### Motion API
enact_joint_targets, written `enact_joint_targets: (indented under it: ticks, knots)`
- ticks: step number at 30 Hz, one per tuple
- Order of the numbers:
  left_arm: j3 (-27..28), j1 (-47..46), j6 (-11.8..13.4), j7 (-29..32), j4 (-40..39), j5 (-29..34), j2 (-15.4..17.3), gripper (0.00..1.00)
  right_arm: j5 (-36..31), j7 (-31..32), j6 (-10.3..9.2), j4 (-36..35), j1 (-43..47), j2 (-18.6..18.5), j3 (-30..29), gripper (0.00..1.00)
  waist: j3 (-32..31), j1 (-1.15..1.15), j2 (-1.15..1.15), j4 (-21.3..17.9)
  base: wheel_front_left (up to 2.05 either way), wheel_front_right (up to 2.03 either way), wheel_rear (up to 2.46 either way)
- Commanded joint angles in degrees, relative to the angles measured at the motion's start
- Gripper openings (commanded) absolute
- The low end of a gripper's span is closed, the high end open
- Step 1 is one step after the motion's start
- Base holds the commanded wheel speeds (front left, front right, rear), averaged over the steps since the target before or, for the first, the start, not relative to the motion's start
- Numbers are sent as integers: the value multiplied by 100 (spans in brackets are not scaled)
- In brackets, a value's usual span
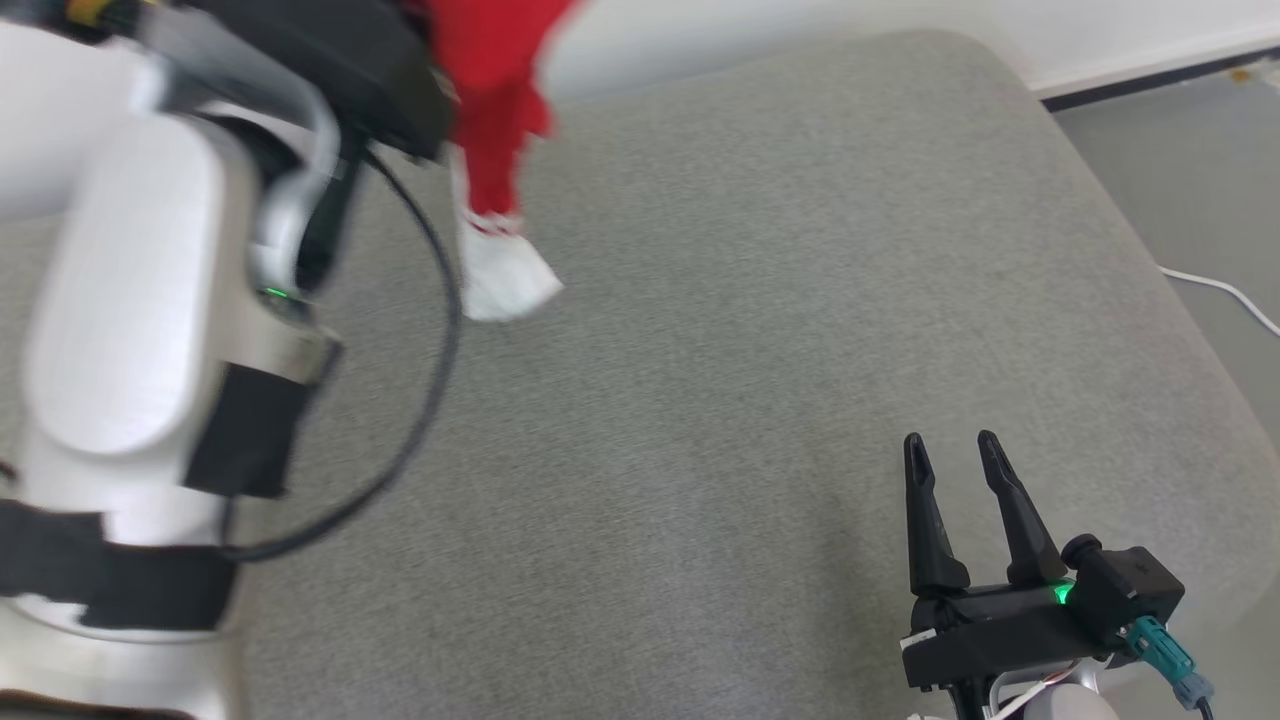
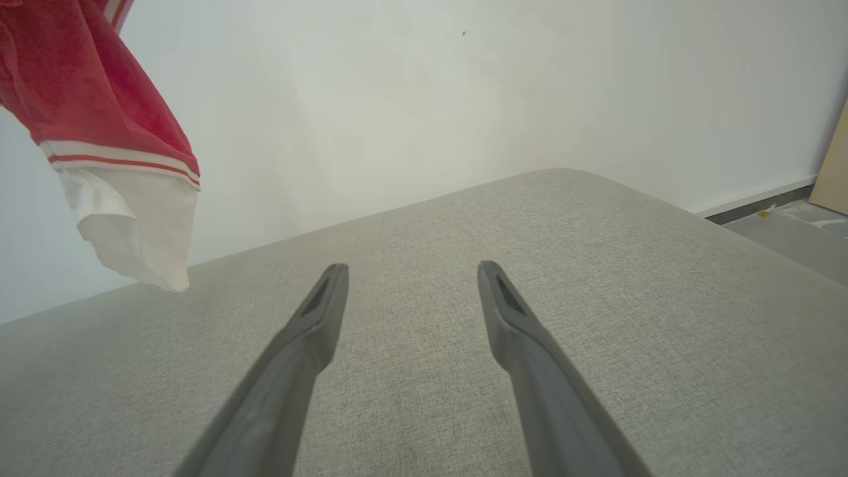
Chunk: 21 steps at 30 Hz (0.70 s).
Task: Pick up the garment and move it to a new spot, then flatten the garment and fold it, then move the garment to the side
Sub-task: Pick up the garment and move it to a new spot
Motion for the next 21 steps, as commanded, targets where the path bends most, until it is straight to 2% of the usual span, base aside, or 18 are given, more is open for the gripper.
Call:
enact_joint_targets:
  ticks: [1, 8, 13, 21]
  knots:
    - [-98, 162, 16, -16, 66, -45, -161, 0, 37, -6, -12, 9, 59, 15, 8, 100, 40, 0, 0, -204, 0, 0, 0]
    - [-416, 843, 131, -267, 315, -212, -595, 0, 113, -6, -12, 27, 26, 14, -9, 100, 225, 0, 0, -149, 0, 0, 0]
    - [-461, 1431, 199, -530, 665, -315, -648, 0, 76, -6, -12, 38, -45, 18, 10, 100, 318, 0, 0, -29, 0, 0, 0]
    - [-519, 2368, 181, -1049, 1875, -458, -658, 0, -96, -6, -12, 94, -125, 14, 31, 100, 277, 0, 0, 188, 0, 0, 0]
